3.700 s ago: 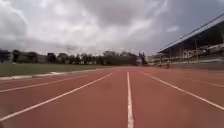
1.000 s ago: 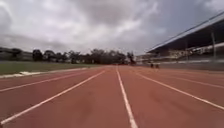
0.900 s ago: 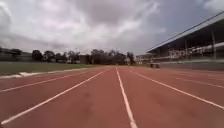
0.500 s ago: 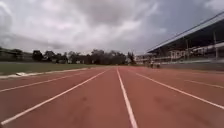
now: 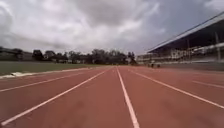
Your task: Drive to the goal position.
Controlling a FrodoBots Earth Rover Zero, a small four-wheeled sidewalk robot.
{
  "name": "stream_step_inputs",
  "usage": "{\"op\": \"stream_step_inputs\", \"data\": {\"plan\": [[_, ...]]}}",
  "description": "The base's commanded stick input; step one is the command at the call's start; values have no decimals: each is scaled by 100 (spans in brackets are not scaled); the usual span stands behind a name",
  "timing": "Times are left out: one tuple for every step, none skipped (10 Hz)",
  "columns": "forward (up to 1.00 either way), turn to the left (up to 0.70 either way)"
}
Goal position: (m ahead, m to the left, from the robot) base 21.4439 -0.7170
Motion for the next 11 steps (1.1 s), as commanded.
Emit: {"op": "stream_step_inputs", "data": {"plan": [[60, 0], [60, 0], [60, 0], [60, 0], [60, 0], [60, 0], [60, 0], [60, 0], [60, 0], [60, 0], [60, 0]]}}
